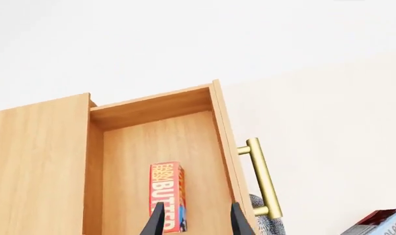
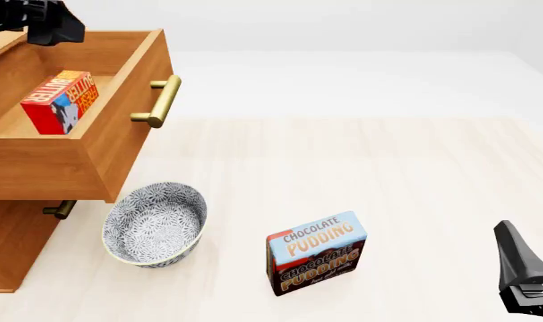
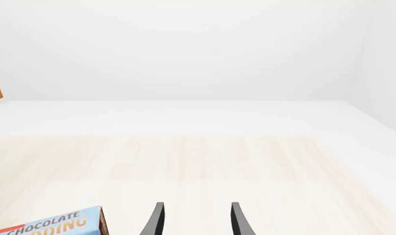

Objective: Put the butter at the back in the top drawer of the cabinet and close it.

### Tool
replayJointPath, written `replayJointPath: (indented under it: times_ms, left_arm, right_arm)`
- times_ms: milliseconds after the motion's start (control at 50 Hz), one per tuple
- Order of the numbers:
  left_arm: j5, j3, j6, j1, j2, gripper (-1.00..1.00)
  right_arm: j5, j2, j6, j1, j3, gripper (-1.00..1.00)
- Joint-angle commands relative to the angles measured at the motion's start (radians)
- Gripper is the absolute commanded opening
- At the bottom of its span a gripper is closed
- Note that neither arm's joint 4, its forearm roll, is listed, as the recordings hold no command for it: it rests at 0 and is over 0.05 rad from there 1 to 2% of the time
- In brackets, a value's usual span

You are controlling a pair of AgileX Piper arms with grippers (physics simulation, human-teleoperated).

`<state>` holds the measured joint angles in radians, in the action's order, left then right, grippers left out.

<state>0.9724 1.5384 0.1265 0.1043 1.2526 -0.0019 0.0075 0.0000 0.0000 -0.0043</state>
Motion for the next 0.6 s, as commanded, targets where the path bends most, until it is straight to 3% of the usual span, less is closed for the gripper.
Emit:
replayJointPath:
  times_ms: [20,600]
  left_arm:
    - [-0.008,0.017,0.0,0.066,0.014,1.0]
    - [-0.052,0.047,-0.04,0.25,0.103,1.0]
  right_arm:
    - [0.0,0.0,0.0,0.0,0.0,1.0]
    - [0.0,0.0,0.0,0.0,0.0,1.0]
